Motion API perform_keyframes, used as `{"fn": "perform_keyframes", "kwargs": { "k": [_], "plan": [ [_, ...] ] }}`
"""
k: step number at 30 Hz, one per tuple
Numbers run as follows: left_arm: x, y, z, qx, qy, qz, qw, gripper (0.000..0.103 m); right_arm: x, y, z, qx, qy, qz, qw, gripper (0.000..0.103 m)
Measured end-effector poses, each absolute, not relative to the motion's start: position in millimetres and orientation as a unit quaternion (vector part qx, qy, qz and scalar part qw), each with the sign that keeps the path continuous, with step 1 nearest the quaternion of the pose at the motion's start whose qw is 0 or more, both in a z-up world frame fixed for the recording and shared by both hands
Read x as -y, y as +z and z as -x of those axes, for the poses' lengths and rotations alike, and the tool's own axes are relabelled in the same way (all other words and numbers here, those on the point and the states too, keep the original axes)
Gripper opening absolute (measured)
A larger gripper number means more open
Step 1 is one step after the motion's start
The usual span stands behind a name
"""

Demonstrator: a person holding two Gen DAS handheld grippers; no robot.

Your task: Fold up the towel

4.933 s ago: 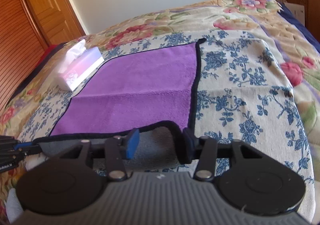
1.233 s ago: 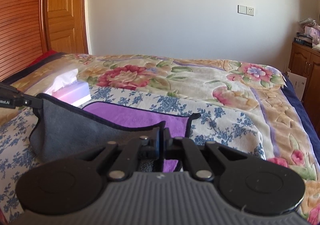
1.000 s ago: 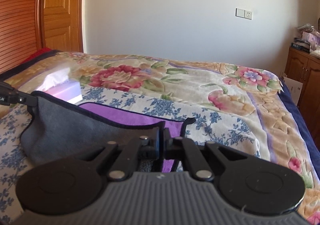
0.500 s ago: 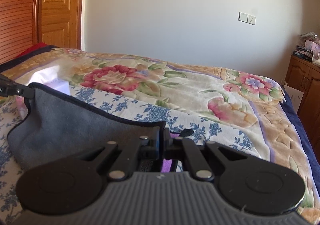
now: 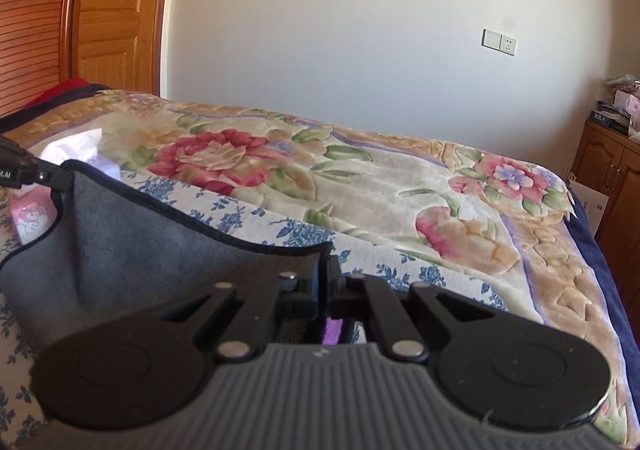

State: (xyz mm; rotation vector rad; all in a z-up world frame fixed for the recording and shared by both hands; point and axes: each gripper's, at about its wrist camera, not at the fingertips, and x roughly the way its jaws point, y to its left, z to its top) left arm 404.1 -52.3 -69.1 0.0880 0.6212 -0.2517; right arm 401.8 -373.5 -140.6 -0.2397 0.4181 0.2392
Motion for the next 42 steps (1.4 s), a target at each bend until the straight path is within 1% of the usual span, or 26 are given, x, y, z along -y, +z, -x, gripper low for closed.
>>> {"fn": "perform_keyframes", "kwargs": {
  "k": [36,39,41,42],
  "plan": [
    [57.0,-101.1,-448.9,-0.338,-0.103,-0.057,0.934,0.006,370.5,-166.9,-432.1,-0.242,0.09,0.138,0.956,0.004],
    [58.1,-103.8,-452.5,-0.345,-0.096,-0.059,0.932,0.012,371.2,-169.1,-432.9,-0.246,0.086,0.142,0.955,0.004],
    [57.8,-104.4,-453.1,-0.346,-0.094,-0.056,0.932,0.014,372.1,-170.0,-433.5,-0.248,0.085,0.142,0.955,0.005],
    [57.4,-104.8,-453.2,-0.347,-0.094,-0.054,0.932,0.02,372.0,-170.3,-433.9,-0.248,0.084,0.143,0.954,0.005]
  ]
}}
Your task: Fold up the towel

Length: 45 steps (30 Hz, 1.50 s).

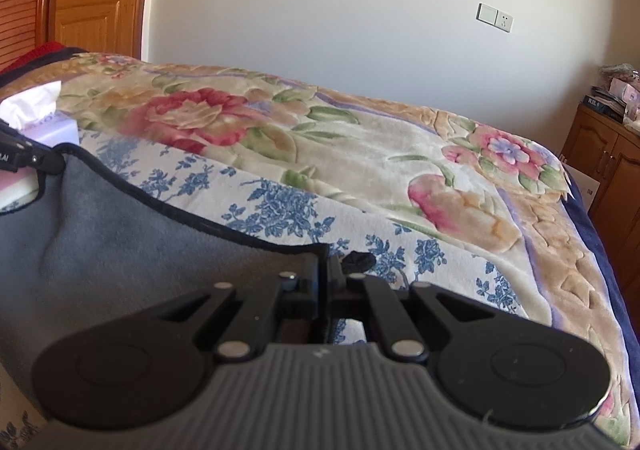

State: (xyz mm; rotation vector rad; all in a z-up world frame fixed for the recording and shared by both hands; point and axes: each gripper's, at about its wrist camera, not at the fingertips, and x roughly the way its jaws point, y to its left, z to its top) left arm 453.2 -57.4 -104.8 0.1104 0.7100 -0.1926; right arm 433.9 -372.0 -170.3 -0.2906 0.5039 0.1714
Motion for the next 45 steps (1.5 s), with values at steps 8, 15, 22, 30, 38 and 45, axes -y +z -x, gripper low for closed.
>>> {"fn": "perform_keyframes", "kwargs": {
  "k": [8,15,22,30,38,45],
  "plan": [
    [55.4,-105.4,-449.0,-0.343,-0.072,-0.055,0.935,0.067,374.7,-171.6,-432.0,-0.25,0.069,0.149,0.954,0.015],
    [58.7,-97.9,-441.3,-0.331,-0.069,-0.071,0.939,0.076,381.1,-167.0,-425.7,-0.249,0.065,0.135,0.957,0.015],
    [59.1,-84.5,-427.1,-0.321,-0.062,-0.071,0.942,0.087,380.1,-156.7,-410.2,-0.251,0.077,0.126,0.957,0.016],
    [60.0,-54.0,-399.9,-0.308,-0.065,-0.059,0.947,0.094,374.5,-131.0,-376.3,-0.236,0.091,0.105,0.962,0.06],
    [60.7,-20.5,-353.7,-0.292,-0.065,-0.059,0.952,0.101,365.2,-102.3,-333.2,-0.216,0.088,0.08,0.969,0.072],
    [61.6,8.9,-309.3,-0.277,-0.066,-0.058,0.957,0.103,366.4,-76.5,-290.9,-0.191,0.083,0.048,0.977,0.098]
  ]
}}
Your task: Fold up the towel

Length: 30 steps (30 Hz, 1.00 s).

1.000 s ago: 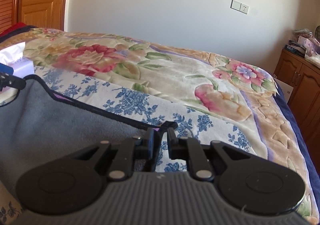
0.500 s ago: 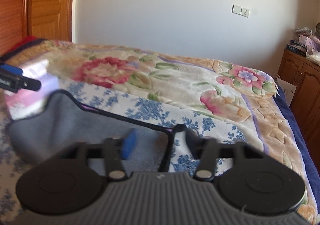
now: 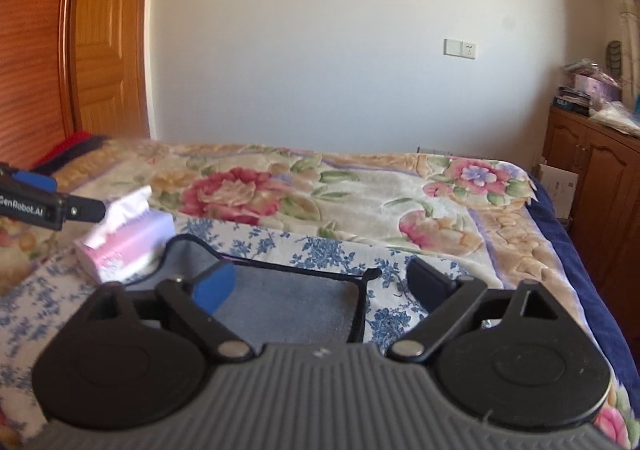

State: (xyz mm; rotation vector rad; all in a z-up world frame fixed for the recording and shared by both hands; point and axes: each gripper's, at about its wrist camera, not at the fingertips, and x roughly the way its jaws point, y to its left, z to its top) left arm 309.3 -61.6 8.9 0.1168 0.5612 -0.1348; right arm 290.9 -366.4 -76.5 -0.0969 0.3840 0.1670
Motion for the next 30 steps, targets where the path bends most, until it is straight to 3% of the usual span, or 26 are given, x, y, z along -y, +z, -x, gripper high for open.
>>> {"fn": "perform_keyframes", "kwargs": {
  "k": [30],
  "plan": [
    [48.1,78.6,-166.1,-0.233,-0.076,-0.068,0.967,0.103,366.1,-48.9,-173.5,-0.175,0.06,0.046,0.982,0.103]
  ]
}}
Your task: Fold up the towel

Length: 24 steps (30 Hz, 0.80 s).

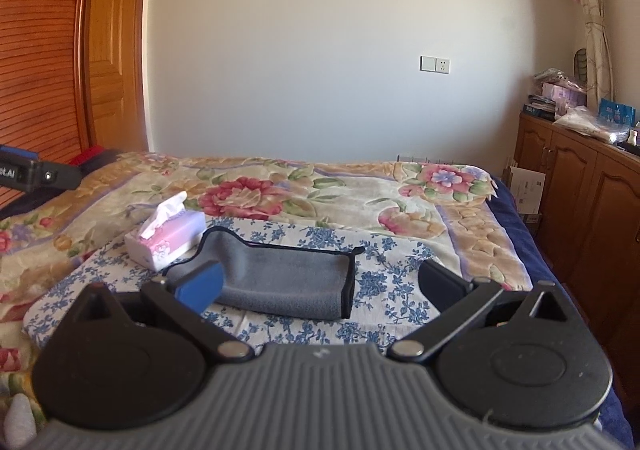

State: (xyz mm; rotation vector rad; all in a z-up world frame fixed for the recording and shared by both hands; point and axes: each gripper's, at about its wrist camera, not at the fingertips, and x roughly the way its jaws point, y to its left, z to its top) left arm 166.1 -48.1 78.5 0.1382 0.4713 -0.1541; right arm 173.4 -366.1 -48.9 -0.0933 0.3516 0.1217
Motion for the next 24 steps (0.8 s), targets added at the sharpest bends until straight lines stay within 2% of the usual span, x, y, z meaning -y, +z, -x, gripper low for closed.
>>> {"fn": "perform_keyframes", "kwargs": {
  "k": [24],
  "plan": [
    [29.3,41.3,-102.1,-0.25,-0.067,-0.07,0.963,0.103,360.0,-66.9,-127.3,-0.179,0.052,0.041,0.982,0.103]
  ]
}}
